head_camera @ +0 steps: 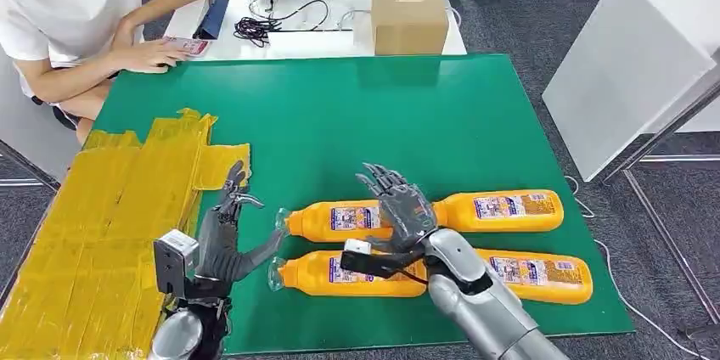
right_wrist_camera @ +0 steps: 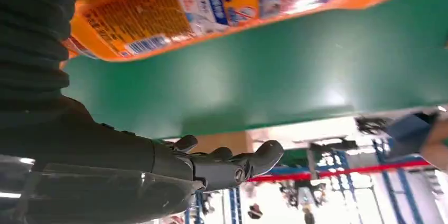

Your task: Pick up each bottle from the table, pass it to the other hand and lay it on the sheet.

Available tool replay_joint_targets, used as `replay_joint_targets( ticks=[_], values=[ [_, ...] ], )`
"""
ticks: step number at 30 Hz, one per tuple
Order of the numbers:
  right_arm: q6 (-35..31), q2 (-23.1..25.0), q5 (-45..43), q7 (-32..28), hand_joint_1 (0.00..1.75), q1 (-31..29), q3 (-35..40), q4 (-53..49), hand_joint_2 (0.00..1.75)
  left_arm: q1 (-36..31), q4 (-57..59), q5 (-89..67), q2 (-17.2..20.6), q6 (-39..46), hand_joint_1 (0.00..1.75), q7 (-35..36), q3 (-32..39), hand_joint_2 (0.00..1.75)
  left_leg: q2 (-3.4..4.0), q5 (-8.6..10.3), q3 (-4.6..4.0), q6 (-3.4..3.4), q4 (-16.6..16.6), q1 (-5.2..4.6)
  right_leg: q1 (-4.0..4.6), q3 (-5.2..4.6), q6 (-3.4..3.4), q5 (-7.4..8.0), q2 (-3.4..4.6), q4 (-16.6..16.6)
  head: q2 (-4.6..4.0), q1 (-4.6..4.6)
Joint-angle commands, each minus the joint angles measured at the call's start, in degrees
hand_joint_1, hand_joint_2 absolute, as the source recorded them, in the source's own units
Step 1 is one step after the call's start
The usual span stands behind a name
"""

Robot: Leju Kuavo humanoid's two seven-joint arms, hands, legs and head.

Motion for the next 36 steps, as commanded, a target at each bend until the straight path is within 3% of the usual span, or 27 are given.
replay_joint_targets(
  ticks=[1, 14, 19, 29, 36],
  values=[
    [1.83, 1.69, 1.12, 1.6, 0.0, -7.79, 0.26, 15.25, 1.75, -2.94, 3.66, 0.99, 0.53, -1.6, 0.0, 0.89, -1.51, 1.75, 0.13, -0.06, 0.26, -0.05, -0.05, 0.0, 0.0, 0.23, 0.01, -0.02, 0.1, -0.06, 0.0, -0.02],
    [3.73, 3.41, 2.06, 0.64, 0.0, -11.89, 2.18, 22.81, 1.75, -3.43, 2.31, 4.26, 1.11, -6.08, 0.0, 0.79, -3.77, 1.75, 0.08, -0.11, 0.29, -0.07, -0.02, 0.02, 0.02, 0.29, 0.0, -0.08, 0.05, -0.05, 0.0, -0.02],
    [8.2, 4.5, 1.83, -0.51, 0.0, -17.6, 5.25, 30.48, 1.75, -5.46, 4.36, 5.35, 1.07, -7.13, 0.0, 0.74, -4.84, 1.75, 0.11, -0.04, 0.18, -0.06, -0.01, 0.0, 0.0, 0.16, 0.01, -0.01, 0.08, 0.0, 0.0, -0.02],
    [13.25, 7.42, 1.97, -0.56, 0.0, -23.44, 8.48, 39.5, 1.75, -7.7, 6.7, 6.26, 0.82, -7.69, 0.0, 0.51, -6.29, 1.75, 0.06, -0.02, 0.15, -0.05, -0.01, -0.04, -0.04, 0.12, 0.01, -0.03, 0.04, 0.02, 0.0, -0.02],
    [14.39, 8.05, 1.59, 0.07, 0.0, -24.72, 9.27, 42.37, 1.75, -8.05, 7.45, 6.79, 0.8, -7.39, 0.0, 0.4, -6.52, 1.75, -0.02, 0.02, 0.11, -0.03, -0.02, -0.02, -0.02, 0.11, 0.01, -0.01, -0.03, 0.0, 0.0, -0.02]
  ],
)
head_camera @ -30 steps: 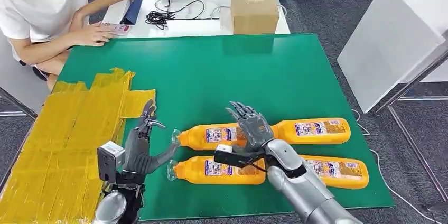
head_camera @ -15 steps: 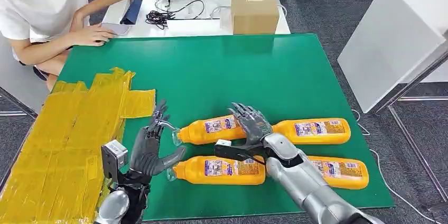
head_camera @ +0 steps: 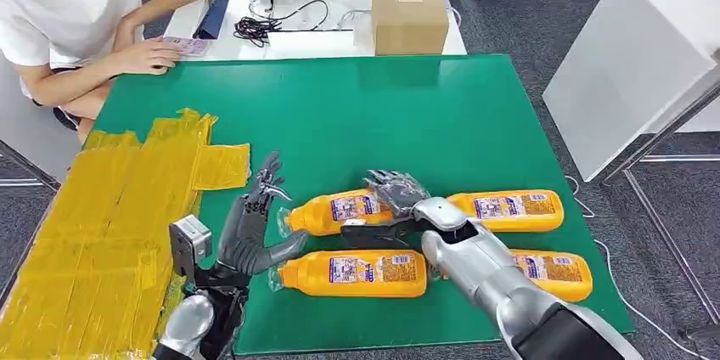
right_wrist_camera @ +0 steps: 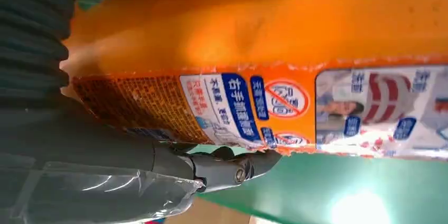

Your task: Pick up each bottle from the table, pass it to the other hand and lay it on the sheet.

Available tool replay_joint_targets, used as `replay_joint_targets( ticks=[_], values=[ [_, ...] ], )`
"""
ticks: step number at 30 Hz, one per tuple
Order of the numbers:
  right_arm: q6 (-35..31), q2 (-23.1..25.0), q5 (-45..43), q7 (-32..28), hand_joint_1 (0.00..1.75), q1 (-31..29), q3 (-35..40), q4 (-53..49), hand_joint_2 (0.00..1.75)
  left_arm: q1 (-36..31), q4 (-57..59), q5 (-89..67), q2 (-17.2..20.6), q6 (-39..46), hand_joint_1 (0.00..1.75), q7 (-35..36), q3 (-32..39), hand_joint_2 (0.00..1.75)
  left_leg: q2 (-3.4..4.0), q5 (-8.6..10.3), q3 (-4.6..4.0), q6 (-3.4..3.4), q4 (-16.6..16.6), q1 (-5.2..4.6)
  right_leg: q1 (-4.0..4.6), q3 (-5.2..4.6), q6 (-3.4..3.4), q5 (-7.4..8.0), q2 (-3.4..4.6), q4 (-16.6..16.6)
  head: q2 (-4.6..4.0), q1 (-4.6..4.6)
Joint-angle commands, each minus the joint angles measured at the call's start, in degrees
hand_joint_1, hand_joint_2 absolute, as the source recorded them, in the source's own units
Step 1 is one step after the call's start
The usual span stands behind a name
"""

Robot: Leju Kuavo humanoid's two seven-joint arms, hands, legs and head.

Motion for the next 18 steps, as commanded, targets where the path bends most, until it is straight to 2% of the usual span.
replay_joint_targets(
  ticks=[1, 9, 10, 11, 12, 13, 18],
  values=[
    [1.2, 1.75, -0.31, 0.68, 0.0, -5.78, 4.0, 10.83, 1.75, -3.1, 5.17, 0.45, 0.8, 0.15, 0.0, -0.1, -1.47, 1.75, 0.0, -0.07, 0.3, -0.09, -0.03, 0.02, 0.02, 0.32, 0.0, -0.08, -0.04, -0.05, 0.0, -0.02],
    [2.07, 2.25, 0.6, 3.17, 0.0, -6.48, 5.18, 12.8, 1.75, -3.68, 5.66, 0.68, 0.63, 0.67, 0.0, -0.18, -1.2, 1.75, 0.0, -0.06, 0.28, -0.07, -0.05, 0.01, 0.01, 0.29, 0.0, -0.07, -0.04, -0.07, 0.0, -0.02],
    [1.81, 2.22, 0.46, 3.18, 0.07, -6.51, 5.17, 13.05, 1.75, -3.82, 5.75, 0.64, 0.61, 0.86, 0.0, -0.29, -1.36, 1.75, -0.05, -0.03, 0.19, -0.05, -0.04, 0.01, 0.0, 0.21, 0.0, -0.05, -0.08, -0.06, 0.0, -0.02],
    [1.79, 2.19, 0.46, 3.18, 0.49, -6.5, 5.17, 13.07, 1.75, -3.88, 5.73, 0.64, 0.59, 0.88, 0.0, -0.3, -1.36, 1.75, -0.03, -0.04, 0.22, -0.06, -0.05, 0.01, 0.01, 0.24, 0.0, -0.06, -0.07, -0.06, 0.0, 0.0],
    [1.45, 2.15, 0.17, 3.09, 1.48, -6.39, 4.89, 12.98, 1.75, -3.91, 5.83, 0.6, 0.5, 1.0, 0.0, -0.34, -1.36, 1.75, -0.07, -0.01, 0.18, -0.05, -0.04, 0.01, 0.01, 0.2, 0.0, -0.04, -0.09, -0.06, 0.0, -0.02],
    [1.09, 2.1, -0.08, 3.07, 1.64, -6.27, 4.59, 12.89, 1.75, -3.9, 5.91, 0.59, 0.44, 1.07, 0.0, -0.36, -1.39, 1.75, -0.08, -0.03, 0.26, -0.07, -0.05, 0.02, 0.02, 0.3, 0.0, -0.06, -0.12, -0.08, 0.0, 0.0],
    [-2.52, 1.68, -1.64, 3.52, 1.75, -5.34, 2.56, 11.6, 1.75, -3.84, 5.93, 0.5, 0.44, 1.38, 0.0, -0.51, -1.35, 1.75, -0.06, -0.02, 0.26, -0.06, -0.05, 0.02, 0.02, 0.28, 0.0, -0.05, -0.12, -0.07, 0.0, -0.02]
  ],
)
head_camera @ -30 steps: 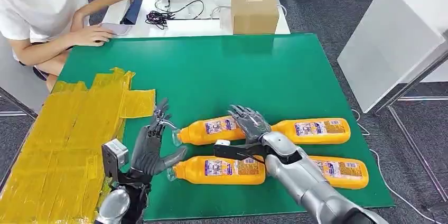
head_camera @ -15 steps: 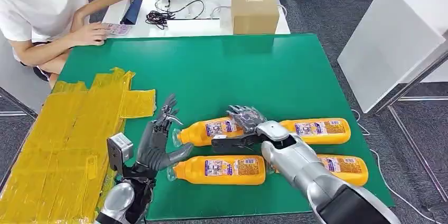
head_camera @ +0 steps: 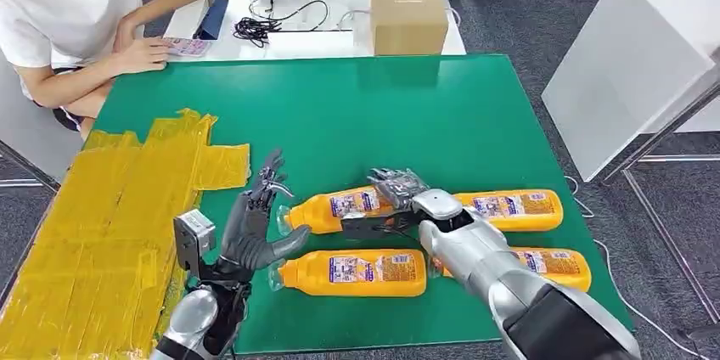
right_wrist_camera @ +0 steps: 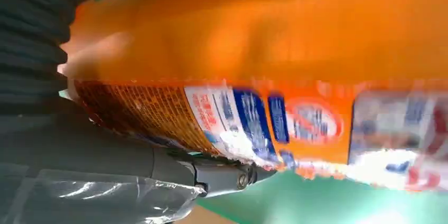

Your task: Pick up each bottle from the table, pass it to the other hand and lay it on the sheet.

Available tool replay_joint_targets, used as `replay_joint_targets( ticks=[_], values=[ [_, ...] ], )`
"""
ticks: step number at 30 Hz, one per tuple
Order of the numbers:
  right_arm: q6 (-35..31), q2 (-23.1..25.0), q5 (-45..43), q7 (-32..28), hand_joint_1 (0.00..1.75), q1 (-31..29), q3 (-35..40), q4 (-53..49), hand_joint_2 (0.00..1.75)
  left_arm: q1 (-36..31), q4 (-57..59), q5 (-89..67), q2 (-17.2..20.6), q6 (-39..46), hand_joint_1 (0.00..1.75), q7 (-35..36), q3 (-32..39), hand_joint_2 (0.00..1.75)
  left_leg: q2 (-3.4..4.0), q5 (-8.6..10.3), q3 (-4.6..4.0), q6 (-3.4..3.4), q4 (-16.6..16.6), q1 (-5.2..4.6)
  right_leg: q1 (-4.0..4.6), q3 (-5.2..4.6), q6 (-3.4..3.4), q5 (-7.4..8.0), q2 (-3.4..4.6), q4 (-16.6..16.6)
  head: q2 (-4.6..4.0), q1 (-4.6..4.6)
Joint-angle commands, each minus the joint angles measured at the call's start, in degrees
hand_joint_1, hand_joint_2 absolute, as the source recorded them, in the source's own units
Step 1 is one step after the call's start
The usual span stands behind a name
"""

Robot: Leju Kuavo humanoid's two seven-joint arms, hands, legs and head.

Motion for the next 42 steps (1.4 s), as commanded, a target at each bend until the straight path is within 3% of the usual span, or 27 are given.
replay_joint_targets(
  ticks=[1, 5, 9, 13, 16, 29, 33, 36, 40, 42],
  values=[
    [-5.02, -0.43, -2.3, 0.7, 1.75, -0.74, -0.78, 3.32, 1.75, -2.3, 3.56, -0.14, 0.43, 0.53, 0.0, -0.15, -1.02, 1.75, -0.11, 0.0, 0.13, -0.04, -0.05, 0.0, -0.01, 0.16, 0.01, -0.04, -0.13, -0.05, 0.0, -0.02],
    [-5.97, -0.42, -2.8, 0.67, 1.75, -0.52, -1.48, 3.0, 1.75, -2.29, 3.48, -0.19, 0.41, 0.57, 0.0, -0.17, -1.02, 1.75, -0.1, -0.03, 0.12, -0.04, -0.03, 0.02, 0.02, 0.17, 0.01, -0.04, -0.09, -0.06, 0.0, 0.0],
    [-19.46, -0.43, -7.09, -1.47, 1.75, 3.39, -8.86, -3.23, 1.75, -1.37, 2.06, -0.93, 0.41, 1.17, 0.0, -0.09, -1.08, 1.75, -0.08, -0.06, 0.19, -0.05, -0.06, 0.02, 0.02, 0.24, 0.01, -0.08, -0.1, -0.09, 0.0, -0.02],
    [-32.41, 0.26, -13.88, -6.98, 1.75, 11.37, -19.53, -19.03, 1.75, -0.01, 0.08, -2.26, 0.88, 2.69, 0.0, 0.06, -1.22, 1.75, -0.09, -0.11, 0.14, -0.07, -0.03, 0.04, 0.04, 0.2, 0.0, -0.1, -0.06, -0.08, 0.0, -0.02],
    [-36.21, 1.14, -18.35, -11.05, 1.75, 19.0, -25.04, -34.33, 1.75, 0.44, -0.79, -3.12, 1.42, 3.75, 0.0, 0.02, -1.82, 1.75, -0.08, -0.06, 0.0, -0.06, -0.03, 0.04, 0.04, 0.06, -0.01, -0.06, -0.06, -0.06, 0.0, 0.0],
    [-35.65, 0.98, -18.33, -10.72, 1.75, 19.52, -25.14, -35.52, 1.75, 0.47, -0.82, -3.13, 1.46, 3.79, 0.0, 0.04, -1.88, 1.75, -0.16, -0.04, -0.03, -0.05, -0.04, 0.01, 0.0, 0.04, 0.0, -0.05, -0.1, -0.03, 0.0, -0.02],
    [-37.6, 2.91, -27.13, -16.48, 1.75, 25.32, -29.8, -45.67, 1.75, 0.23, -1.23, -3.98, 1.74, 4.38, 0.0, 0.21, -2.66, 1.75, -0.13, -0.18, 0.24, -0.12, -0.05, 0.04, 0.04, 0.33, -0.02, -0.19, -0.1, -0.07, 0.0, -0.02],
    [-32.1, 3.19, -33.92, -17.29, 1.75, 28.23, -30.5, -50.4, 1.75, -0.63, -0.73, -4.41, 2.03, 4.23, 0.0, 1.01, -3.63, 1.75, -0.32, -0.14, 0.1, -0.09, -0.01, 0.03, 0.02, 0.21, -0.01, -0.2, -0.27, -0.03, 0.0, -0.02],
    [-23.1, 4.24, -39.81, -19.3, 1.75, 29.39, -27.28, -49.31, 1.75, -2.34, 0.03, -3.32, 2.23, 3.46, 0.0, 1.78, -4.4, 1.75, -0.21, -0.08, -0.01, -0.07, -0.02, 0.03, 0.03, 0.07, 0.0, -0.09, -0.16, -0.03, 0.0, -0.02],
    [-22.37, 4.94, -40.06, -19.7, 1.75, 29.32, -25.9, -48.11, 1.75, -3.09, 0.34, -2.56, 2.37, 2.93, 0.0, 2.21, -4.52, 1.75, -0.17, -0.09, 0.05, -0.09, -0.04, 0.03, 0.03, 0.12, -0.01, -0.09, -0.13, -0.03, 0.0, -0.02]
  ],
)
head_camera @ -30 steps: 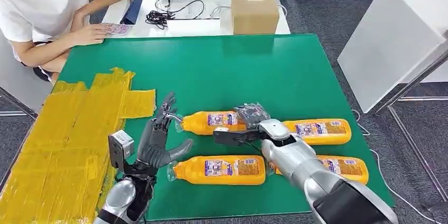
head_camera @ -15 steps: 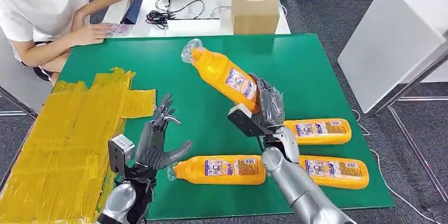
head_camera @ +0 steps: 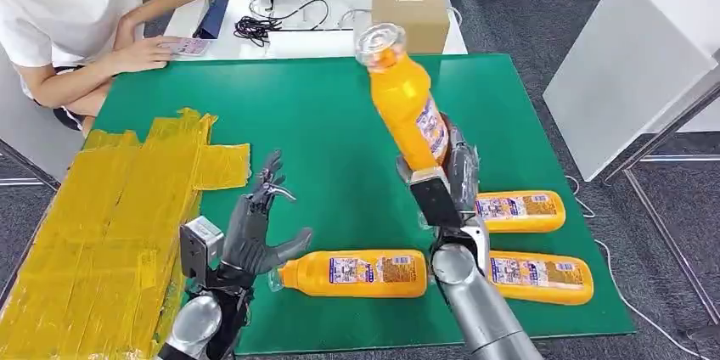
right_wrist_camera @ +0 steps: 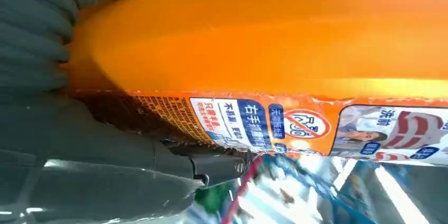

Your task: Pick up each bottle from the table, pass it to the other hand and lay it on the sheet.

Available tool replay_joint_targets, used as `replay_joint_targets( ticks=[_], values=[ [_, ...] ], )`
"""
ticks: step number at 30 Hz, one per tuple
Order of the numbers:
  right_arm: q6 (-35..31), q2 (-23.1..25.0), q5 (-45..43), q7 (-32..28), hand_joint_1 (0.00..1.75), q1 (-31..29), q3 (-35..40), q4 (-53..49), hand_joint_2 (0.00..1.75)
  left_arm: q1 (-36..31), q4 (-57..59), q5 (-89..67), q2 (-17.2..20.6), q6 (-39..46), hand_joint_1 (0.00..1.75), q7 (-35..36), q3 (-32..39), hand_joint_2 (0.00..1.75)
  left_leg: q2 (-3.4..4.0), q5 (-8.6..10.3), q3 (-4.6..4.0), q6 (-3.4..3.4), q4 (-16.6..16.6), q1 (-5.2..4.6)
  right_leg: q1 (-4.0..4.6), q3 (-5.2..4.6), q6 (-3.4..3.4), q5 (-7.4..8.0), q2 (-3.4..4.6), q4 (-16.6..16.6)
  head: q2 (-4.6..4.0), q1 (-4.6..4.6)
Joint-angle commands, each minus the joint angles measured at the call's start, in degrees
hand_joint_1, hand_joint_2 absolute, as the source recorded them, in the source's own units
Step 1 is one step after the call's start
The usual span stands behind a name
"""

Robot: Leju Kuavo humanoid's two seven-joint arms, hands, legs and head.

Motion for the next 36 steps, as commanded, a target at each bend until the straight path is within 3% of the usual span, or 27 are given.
replay_joint_targets(
  ticks=[1, 6, 11, 12, 25, 26, 27, 28, 36],
  values=[
    [8.15, 2.49, -5.11, -2.24, 1.75, 2.37, 1.86, -2.59, 1.75, -4.36, 2.37, 1.79, 2.16, -1.4, 0.0, 1.53, -2.72, 1.75, 0.07, -0.09, 0.28, -0.11, -0.01, 0.05, 0.05, 0.28, -0.03, -0.08, 0.02, -0.02, 0.0, 0.0],
    [8.19, 2.2, -5.11, -2.2, 1.75, 2.14, 1.7, -2.57, 1.75, -4.25, 2.42, 1.79, 2.21, -1.4, 0.0, 1.53, -2.74, 1.75, 0.04, -0.09, 0.34, -0.1, -0.04, 0.05, 0.04, 0.34, -0.01, -0.09, -0.01, -0.06, 0.0, 0.0],
    [11.16, 2.98, -4.41, -2.58, 1.75, 1.16, 7.56, 1.14, 1.75, -6.6, 2.5, 4.4, 2.65, -2.89, 0.0, 2.33, -3.97, 1.75, 0.09, -0.06, 0.24, -0.07, -0.04, 0.04, 0.03, 0.23, -0.02, -0.06, 0.05, -0.05, 0.0, 0.02],
    [11.15, 3.15, -4.19, -2.6, 1.75, 1.04, 8.38, 1.82, 1.75, -6.89, 2.15, 4.3, 2.65, -2.56, 1.75, 2.34, -4.05, 1.75, 0.07, -0.03, 0.16, -0.06, -0.03, 0.03, 0.02, 0.16, -0.01, -0.03, 0.05, -0.04, 0.0, 0.02],
    [11.56, 2.81, -4.37, -2.54, 1.75, -0.11, 10.81, 4.62, 1.75, -8.35, 1.86, 5.03, 2.98, -1.49, 1.75, 2.32, -4.91, 1.75, 0.06, -0.01, 0.14, -0.04, -0.03, 0.02, 0.01, 0.14, 0.0, -0.01, 0.03, -0.04, 0.0, 0.02],
    [11.48, 2.79, -4.38, -2.5, 1.75, -0.15, 10.96, 4.84, 1.75, -8.41, 1.88, 5.26, 3.04, -1.44, 1.45, 2.34, -5.02, 1.75, 0.1, -0.05, 0.25, -0.06, -0.04, 0.04, 0.03, 0.25, -0.01, -0.04, 0.06, -0.06, 0.0, 0.0],
    [11.44, 2.76, -4.42, -2.46, 1.75, -0.17, 11.07, 5.06, 1.75, -8.44, 1.91, 5.46, 3.06, -1.35, 0.51, 2.36, -5.1, 1.75, 0.06, -0.01, 0.16, -0.05, -0.04, 0.03, 0.01, 0.16, 0.0, -0.02, 0.03, -0.05, 0.0, 0.0],
    [11.38, 2.72, -4.45, -2.4, 1.75, -0.2, 11.18, 5.26, 1.75, -8.47, 1.91, 5.64, 3.11, -1.24, 0.0, 2.38, -5.2, 1.75, 0.07, -0.05, 0.26, -0.08, -0.05, 0.05, 0.04, 0.28, -0.01, -0.05, 0.03, -0.07, 0.0, 0.0],
    [10.84, 2.2, -4.33, -2.34, 1.75, 1.63, 11.34, 4.8, 1.75, -7.69, 1.73, 6.16, 2.79, -0.81, 0.0, 2.65, -5.82, 1.75, 0.0, -0.03, 0.22, -0.06, -0.07, 0.03, 0.02, 0.25, 0.0, -0.05, -0.03, -0.09, 0.0, 0.0]
  ],
)
